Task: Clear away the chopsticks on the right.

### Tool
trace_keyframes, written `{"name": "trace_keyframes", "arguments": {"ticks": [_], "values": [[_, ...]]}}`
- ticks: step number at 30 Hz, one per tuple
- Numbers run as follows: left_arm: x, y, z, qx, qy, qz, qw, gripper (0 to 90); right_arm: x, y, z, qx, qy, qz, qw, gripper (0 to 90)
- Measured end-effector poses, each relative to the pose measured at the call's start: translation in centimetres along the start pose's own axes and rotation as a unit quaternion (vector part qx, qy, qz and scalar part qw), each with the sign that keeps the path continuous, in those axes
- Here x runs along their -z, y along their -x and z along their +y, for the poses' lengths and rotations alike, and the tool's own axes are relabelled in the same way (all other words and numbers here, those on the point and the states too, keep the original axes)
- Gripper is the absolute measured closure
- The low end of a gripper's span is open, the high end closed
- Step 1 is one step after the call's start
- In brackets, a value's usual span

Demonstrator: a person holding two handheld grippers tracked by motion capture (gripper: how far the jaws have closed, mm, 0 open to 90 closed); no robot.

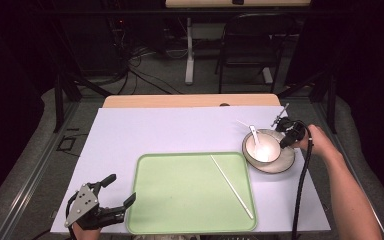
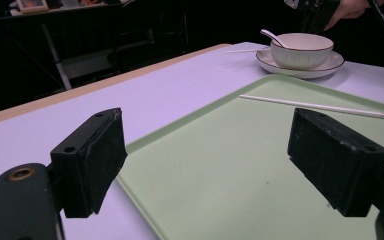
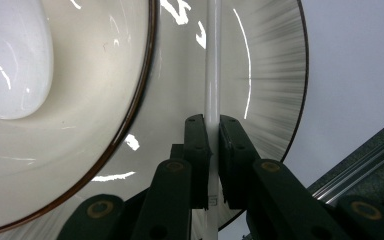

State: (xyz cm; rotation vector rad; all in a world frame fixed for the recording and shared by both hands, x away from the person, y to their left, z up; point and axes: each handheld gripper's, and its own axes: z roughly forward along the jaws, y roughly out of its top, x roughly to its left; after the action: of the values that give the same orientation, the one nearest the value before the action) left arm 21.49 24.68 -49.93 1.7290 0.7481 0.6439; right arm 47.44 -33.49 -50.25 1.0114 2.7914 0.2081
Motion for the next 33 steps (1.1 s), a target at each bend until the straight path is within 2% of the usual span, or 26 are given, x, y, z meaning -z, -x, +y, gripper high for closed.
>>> {"name": "trace_keyframes", "arguments": {"ticks": [1, 2, 3, 4, 5, 7, 9, 10, 13, 16, 18, 19, 22, 23, 25, 27, 28, 29, 30, 31, 32, 33], "values": [[0.0, 0.0, 0.0, 0.000, 0.000, 0.000, 1.0000, 15.4, 0.2, 0.0, -0.1, -0.012, 0.002, -0.002, 0.9999, 83.8], [0.0, 0.0, 0.0, 0.000, 0.000, 0.000, 1.0000, 15.4, 0.2, 0.0, -0.1, -0.012, 0.002, -0.002, 0.9999, 83.8], [0.0, 0.0, 0.0, 0.000, 0.000, 0.000, 1.0000, 15.4, 0.2, -0.1, -0.4, -0.031, 0.021, -0.001, 0.9993, 83.9], [0.0, 0.0, 0.0, 0.000, 0.000, 0.000, 1.0000, 15.4, 0.4, 0.0, -0.4, -0.032, 0.029, 0.002, 0.9991, 83.9], [0.0, 0.0, 0.0, 0.001, 0.000, -0.001, 1.0000, 15.4, 0.7, -0.1, -0.5, -0.046, 0.033, 0.002, 0.9984, 83.9], [0.0, 0.0, 0.0, 0.001, -0.001, 0.000, 1.0000, 15.4, 1.0, -0.2, -0.6, -0.052, 0.032, 0.004, 0.9981, 83.9], [0.0, 0.1, 0.0, 0.001, -0.001, 0.000, 1.0000, 15.5, 1.7, -0.4, -0.7, -0.062, 0.045, 0.003, 0.9971, 83.9], [0.0, 0.1, 0.0, 0.001, -0.001, 0.000, 1.0000, 15.4, 2.2, -0.6, -0.7, -0.067, 0.037, -0.001, 0.9971, 83.9], [-0.1, 0.1, 0.0, 0.001, -0.001, -0.001, 1.0000, 15.4, 3.1, -1.0, -0.9, -0.085, 0.038, -0.008, 0.9956, 84.0], [-0.1, 0.1, 0.0, 0.000, -0.001, -0.001, 1.0000, 15.5, 3.8, -1.2, -0.9, -0.091, 0.040, -0.016, 0.9950, 83.9], [-0.1, 0.1, 0.0, 0.001, -0.001, -0.001, 1.0000, 15.4, 4.4, -1.4, -1.0, -0.100, 0.046, -0.018, 0.9938, 84.0], [0.0, 0.1, 0.0, 0.001, -0.001, 0.001, 1.0000, 15.5, 5.1, -1.5, -1.0, -0.113, 0.053, -0.023, 0.9919, 84.0], [-0.1, 0.1, 0.0, 0.001, -0.001, 0.000, 1.0000, 15.4, 6.0, -1.8, -1.0, -0.120, 0.052, -0.030, 0.9909, 83.9], [-0.1, 0.1, 0.0, 0.000, -0.001, 0.000, 1.0000, 15.4, 6.6, -2.2, -1.1, -0.132, 0.056, -0.036, 0.9890, 84.0], [-0.1, 0.1, 0.0, 0.000, -0.001, 0.000, 1.0000, 15.5, 6.8, -2.4, -1.1, -0.135, 0.065, -0.039, 0.9878, 83.9], [-0.1, 0.1, 0.0, 0.001, 0.000, 0.001, 1.0000, 15.5, 7.7, -2.9, -1.1, -0.144, 0.064, -0.041, 0.9867, 84.0], [-0.1, 0.1, 0.0, 0.001, 0.000, 0.000, 1.0000, 15.5, 8.1, -3.3, -1.2, -0.151, 0.081, -0.041, 0.9844, 84.0], [-0.1, 0.1, 0.0, -0.001, -0.001, -0.002, 1.0000, 15.4, 9.0, -4.0, -1.2, -0.159, 0.084, -0.043, 0.9828, 84.0], [-0.1, 0.1, 0.0, -0.001, -0.001, -0.002, 1.0000, 15.5, 9.0, -4.0, -1.2, -0.159, 0.084, -0.043, 0.9828, 84.0], [-0.1, 0.1, 0.0, -0.001, -0.001, -0.002, 1.0000, 15.5, 9.8, -5.1, -1.2, -0.166, 0.095, -0.041, 0.9807, 84.0], [-0.1, 0.1, 0.0, -0.001, -0.001, -0.002, 1.0000, 15.5, 9.8, -5.1, -1.2, -0.166, 0.095, -0.041, 0.9807, 84.0], [-0.1, 0.1, 0.1, 0.000, 0.000, -0.001, 1.0000, 15.5, 10.5, -5.9, -1.2, -0.164, 0.086, -0.042, 0.9819, 84.0]]}}
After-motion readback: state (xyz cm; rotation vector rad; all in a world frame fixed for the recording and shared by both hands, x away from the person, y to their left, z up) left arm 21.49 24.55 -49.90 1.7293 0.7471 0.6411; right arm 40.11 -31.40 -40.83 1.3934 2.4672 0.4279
